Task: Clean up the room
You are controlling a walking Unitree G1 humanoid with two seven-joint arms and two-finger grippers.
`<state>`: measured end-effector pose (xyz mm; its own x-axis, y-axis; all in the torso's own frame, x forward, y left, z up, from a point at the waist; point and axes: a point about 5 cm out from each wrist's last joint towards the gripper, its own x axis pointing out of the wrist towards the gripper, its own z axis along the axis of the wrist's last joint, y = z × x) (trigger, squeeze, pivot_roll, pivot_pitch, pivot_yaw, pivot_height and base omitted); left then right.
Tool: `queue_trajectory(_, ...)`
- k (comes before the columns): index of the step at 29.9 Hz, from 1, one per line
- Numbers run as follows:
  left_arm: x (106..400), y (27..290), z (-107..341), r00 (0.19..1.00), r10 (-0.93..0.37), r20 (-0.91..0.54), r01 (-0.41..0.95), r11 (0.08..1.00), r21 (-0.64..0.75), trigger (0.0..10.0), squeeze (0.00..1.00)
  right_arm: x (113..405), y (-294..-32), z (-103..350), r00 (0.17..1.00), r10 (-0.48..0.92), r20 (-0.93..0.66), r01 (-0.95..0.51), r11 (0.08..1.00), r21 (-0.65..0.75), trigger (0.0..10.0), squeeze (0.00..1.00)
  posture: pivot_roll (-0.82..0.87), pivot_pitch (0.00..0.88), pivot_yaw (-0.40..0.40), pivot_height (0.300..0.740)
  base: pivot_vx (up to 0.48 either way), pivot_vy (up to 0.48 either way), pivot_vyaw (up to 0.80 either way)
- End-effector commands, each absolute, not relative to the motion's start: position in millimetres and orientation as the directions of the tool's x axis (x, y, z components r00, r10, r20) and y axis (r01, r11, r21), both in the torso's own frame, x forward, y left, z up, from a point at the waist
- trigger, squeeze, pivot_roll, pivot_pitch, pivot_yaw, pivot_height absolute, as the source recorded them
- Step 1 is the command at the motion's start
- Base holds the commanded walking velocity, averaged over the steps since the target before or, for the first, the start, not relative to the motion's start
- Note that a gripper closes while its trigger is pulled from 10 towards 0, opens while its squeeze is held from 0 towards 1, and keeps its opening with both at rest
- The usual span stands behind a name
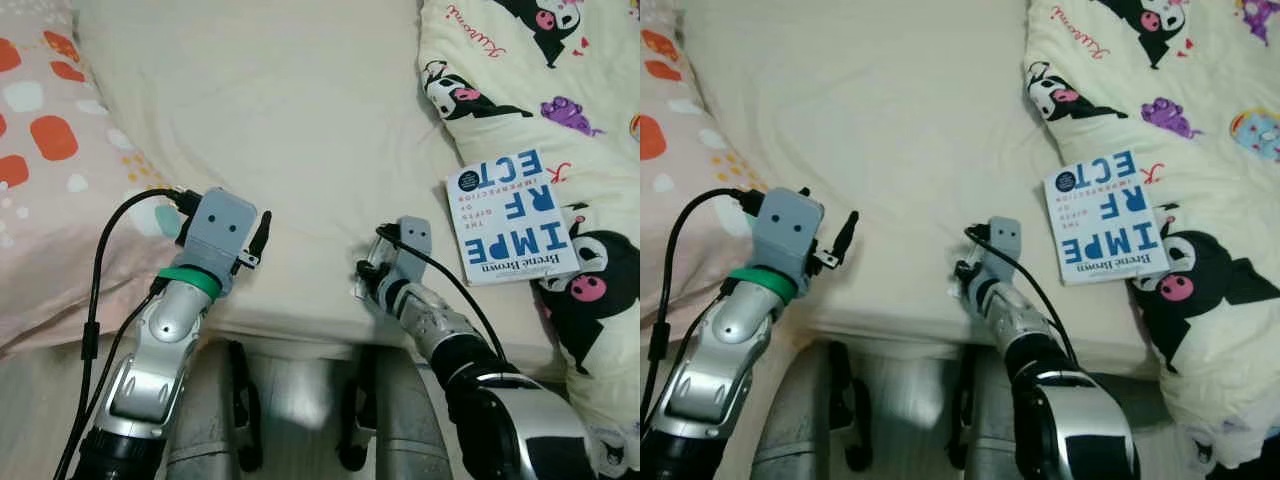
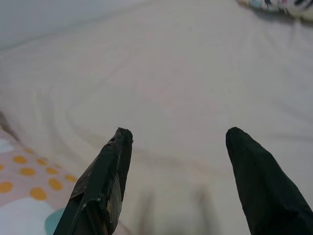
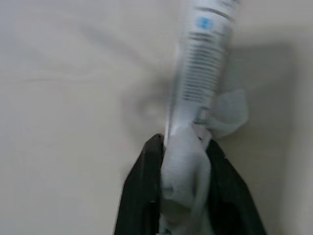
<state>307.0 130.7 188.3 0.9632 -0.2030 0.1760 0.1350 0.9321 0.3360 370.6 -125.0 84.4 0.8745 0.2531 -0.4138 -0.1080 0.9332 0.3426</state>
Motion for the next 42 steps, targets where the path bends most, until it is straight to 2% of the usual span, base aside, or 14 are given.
queue_trajectory(1,308,127,180,0.966,-0.2,0.161,0.14,0.935,0.324,10.0,0.0,362,-127,72,0.85,0.295,-0.437,-0.116,0.913,0.392,0.0,0.0,0.05,0.242,-0.021,0.61,0.0,0.0,0.0)
queue_trajectory(3,309,125,180,0.966,-0.2,0.165,0.139,0.937,0.319,10.0,0.0,364,-128,75,0.855,0.307,-0.417,-0.13,0.907,0.4,0.0,0.0,0.05,0.242,-0.021,0.61,0.0,0.0,0.0)
queue_trajectory(8,313,120,183,0.962,-0.195,0.192,0.133,0.946,0.294,10.0,0.0,368,-141,95,0.896,0.346,-0.278,-0.228,0.896,0.382,0.0,0.0,0.0,0.168,-0.044,0.61,0.0,0.0,0.0)
queue_trajectory(9,313,123,185,0.964,-0.174,0.203,0.116,0.956,0.271,10.0,0.0,363,-147,111,0.922,0.35,-0.164,-0.285,0.903,0.323,0.0,0.0,0.0,0.157,-0.049,0.61,0.0,0.0,0.0)
queue_trajectory(12,313,124,186,0.964,-0.166,0.206,0.109,0.959,0.262,10.0,0.0,361,-147,117,0.927,0.355,-0.122,-0.308,0.904,0.296,0.0,0.0,0.0,0.157,-0.049,0.61,0.0,0.0,0.0)
queue_trajectory(13,313,128,186,0.968,-0.143,0.206,0.092,0.967,0.238,10.0,0.0,355,-150,131,0.944,0.328,-0.018,-0.317,0.925,0.207,0.0,0.0,-0.02,0.123,-0.061,0.61,0.0,0.0,0.0)
queue_trajectory(14,312,133,186,0.972,-0.114,0.207,0.069,0.974,0.215,10.0,0.0,347,-155,143,0.955,0.288,0.077,-0.294,0.952,0.082,10.0,0.0,-0.03,0.104,-0.067,0.61,0.0,0.0,0.0)
queue_trajectory(17,312,137,185,0.974,-0.09,0.207,0.048,0.979,0.2,10.0,0.0,339,-158,151,0.954,0.255,0.157,-0.256,0.967,-0.01,10.0,0.0,-0.04,0.085,-0.074,0.61,0.0,0.0,0.0)
queue_trajectory(19,312,147,182,0.977,-0.041,0.208,0.0,0.981,0.194,10.0,0.0,329,-164,162,0.95,0.17,0.262,-0.145,0.983,-0.112,10.0,0.0,-0.04,0.073,-0.08,0.61,0.0,0.0,0.0)
queue_trajectory(23,309,162,167,0.984,0.01,0.18,-0.055,0.967,0.249,10.0,0.0,319,-178,173,0.921,0.084,0.381,-0.026,0.988,-0.153,10.0,0.0,-0.05,0.035,-0.088,0.61,0.0,0.0,0.0)
queue_trajectory(27,304,181,155,0.985,0.092,0.148,-0.128,0.958,0.256,10.0,0.0,314,-192,179,0.911,0.014,0.412,0.047,0.989,-0.139,10.0,0.0,-0.04,0.011,-0.09,0.625,0.0,0.0,0.0)
queue_trajectory(33,305,193,159,0.976,0.157,0.154,-0.19,0.955,0.228,10.0,0.0,315,-198,179,0.914,-0.02,0.404,0.08,0.988,-0.132,10.0,0.0,-0.02,0.0,-0.092,0.64,0.0,0.0,0.0)
queue_trajectory(40,317,188,172,0.967,0.155,0.201,-0.196,0.959,0.203,10.0,0.0,317,-194,178,0.911,-0.024,0.411,0.091,0.985,-0.144,10.0,0.0,-0.01,0.0,-0.106,0.665,0.0,0.0,0.0)
queue_trajectory(42,324,179,178,0.964,0.139,0.224,-0.183,0.965,0.189,10.0,0.0,318,-195,176,0.911,-0.027,0.411,0.096,0.985,-0.147,10.0,0.0,0.0,0.0,-0.114,0.675,0.0,0.0,0.0)
